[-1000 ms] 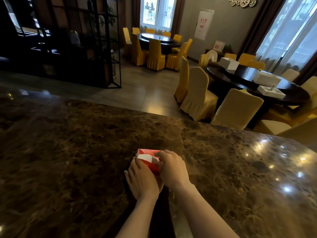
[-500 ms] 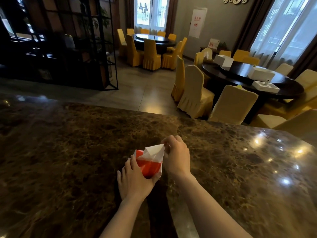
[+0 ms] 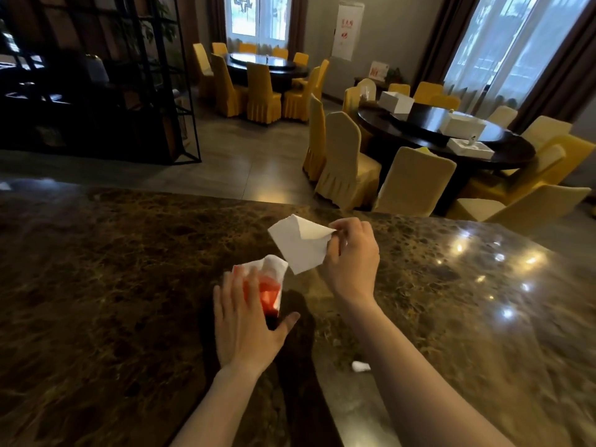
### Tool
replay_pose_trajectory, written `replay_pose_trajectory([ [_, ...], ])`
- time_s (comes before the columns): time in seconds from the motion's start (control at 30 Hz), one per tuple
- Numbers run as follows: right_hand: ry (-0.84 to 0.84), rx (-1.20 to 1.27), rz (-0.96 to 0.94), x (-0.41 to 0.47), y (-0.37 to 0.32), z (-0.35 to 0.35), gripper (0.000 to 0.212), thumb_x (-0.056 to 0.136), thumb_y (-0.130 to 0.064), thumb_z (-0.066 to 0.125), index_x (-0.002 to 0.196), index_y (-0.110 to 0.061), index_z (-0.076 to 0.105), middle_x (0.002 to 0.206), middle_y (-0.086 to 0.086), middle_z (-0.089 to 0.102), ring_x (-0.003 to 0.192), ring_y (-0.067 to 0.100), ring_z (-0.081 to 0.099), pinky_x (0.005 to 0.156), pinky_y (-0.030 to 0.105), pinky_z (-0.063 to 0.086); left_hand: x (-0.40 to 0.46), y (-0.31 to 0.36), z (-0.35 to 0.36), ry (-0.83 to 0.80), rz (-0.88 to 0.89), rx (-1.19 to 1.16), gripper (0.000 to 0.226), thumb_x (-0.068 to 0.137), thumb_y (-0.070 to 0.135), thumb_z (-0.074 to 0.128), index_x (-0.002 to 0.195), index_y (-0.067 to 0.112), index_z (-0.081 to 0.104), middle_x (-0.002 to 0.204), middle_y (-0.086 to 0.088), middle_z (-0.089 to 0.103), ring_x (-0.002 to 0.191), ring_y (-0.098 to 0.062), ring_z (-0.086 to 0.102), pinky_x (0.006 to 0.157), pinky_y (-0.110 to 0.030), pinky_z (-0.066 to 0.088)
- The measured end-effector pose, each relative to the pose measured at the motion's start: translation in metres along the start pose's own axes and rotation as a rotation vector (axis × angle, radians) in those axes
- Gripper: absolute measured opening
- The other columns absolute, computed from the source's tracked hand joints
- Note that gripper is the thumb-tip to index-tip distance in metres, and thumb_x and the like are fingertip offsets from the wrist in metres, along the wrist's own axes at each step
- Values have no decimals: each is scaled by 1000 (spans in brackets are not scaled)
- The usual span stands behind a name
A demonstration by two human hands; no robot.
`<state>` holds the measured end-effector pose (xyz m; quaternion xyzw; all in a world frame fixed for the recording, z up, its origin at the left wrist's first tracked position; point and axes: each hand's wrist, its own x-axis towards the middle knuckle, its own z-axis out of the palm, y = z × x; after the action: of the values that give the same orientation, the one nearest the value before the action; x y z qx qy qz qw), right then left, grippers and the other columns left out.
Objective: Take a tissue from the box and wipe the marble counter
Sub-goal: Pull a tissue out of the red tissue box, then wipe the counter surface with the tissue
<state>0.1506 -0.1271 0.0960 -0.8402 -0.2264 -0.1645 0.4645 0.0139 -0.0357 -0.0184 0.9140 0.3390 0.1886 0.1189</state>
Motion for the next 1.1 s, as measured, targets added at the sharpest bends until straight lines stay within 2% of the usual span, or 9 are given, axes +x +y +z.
replay_pose_trajectory([
  [0.17, -21, -10, -56, -17, 26, -37, 8, 94, -13, 63, 100, -18, 65, 100, -2, 63, 84, 10, 56, 69, 22, 44, -49, 19, 16, -183, 317, -39, 100, 84, 88, 32, 162, 39, -7, 174, 4, -10, 158, -19, -17, 130, -49, 4],
  [0.27, -48, -73, -39, -30, 51, -62, 5, 95, -17, 61, 99, -19, 64, 97, -2, 64, 82, 13, 58, 67, 35, 50, -73, 18, 31, -330, 319, -13, 99, 82, 90, 19, 160, 40, -17, 173, 9, -17, 156, -15, -24, 129, -42, -7],
  [0.47, -172, -196, -79, -63, 95, -101, 4, 94, -21, 60, 98, -21, 63, 88, -7, 64, 78, 10, 58, 63, 31, 47, -81, 13, 39, -376, 302, 73, 95, 84, 90, 6, 162, 38, -10, 174, 5, -14, 156, -18, -24, 126, -43, -16],
  [0.57, -324, -229, -48, -83, 115, -116, 8, 94, -24, 56, 99, -23, 62, 97, -3, 68, 93, 16, 63, 75, 37, 53, -82, 13, 40, -369, 304, 99, 95, 84, 90, 1, 162, 38, -11, 174, 5, -14, 156, -18, -25, 128, -45, -13],
  [0.67, -603, -271, 11, -106, 127, -116, 12, 95, -21, 55, 101, -18, 65, 131, 6, 66, 132, 24, 51, 103, 42, 44, -84, 14, 41, -371, 301, 105, 95, 84, 90, -1, 162, 37, -10, 174, 4, -13, 157, -18, -23, 129, -46, -9],
  [0.83, -696, -203, 85, -138, 128, -104, 28, 102, -43, 44, 117, -26, 61, 121, -4, 63, 116, 18, 56, 100, 42, 48, -84, 12, 43, -363, 298, 119, 94, 84, 90, -1, 163, 38, -9, 174, 4, -12, 157, -18, -22, 130, -47, -6],
  [0.93, -663, -309, 43, -146, 135, -99, 52, 104, -53, 40, 152, -33, 38, 162, -7, 36, 151, 17, 27, 121, 37, 23, -84, 13, 45, -355, 291, 116, 96, 82, 91, -5, 163, 39, -8, 174, 4, -12, 157, -18, -22, 130, -47, -6],
  [1.0, -721, -453, -83, -148, 140, -92, 60, 105, -50, 39, 160, -36, 18, 170, -3, 13, 157, 21, 3, 124, 37, 7, -85, 13, 44, -356, 293, 114, 96, 82, 91, -6, 163, 39, -7, 174, 5, -11, 157, -18, -21, 130, -47, -6],
  [1.1, -761, -531, -132, -157, 143, -80, 56, 107, -44, 34, 159, -38, 14, 171, 4, 6, 157, 27, -6, 125, 45, 3, -84, 13, 43, -354, 294, 117, 95, 83, 89, -4, 163, 38, -6, 175, 4, -10, 158, -19, -21, 130, -47, -6],
])
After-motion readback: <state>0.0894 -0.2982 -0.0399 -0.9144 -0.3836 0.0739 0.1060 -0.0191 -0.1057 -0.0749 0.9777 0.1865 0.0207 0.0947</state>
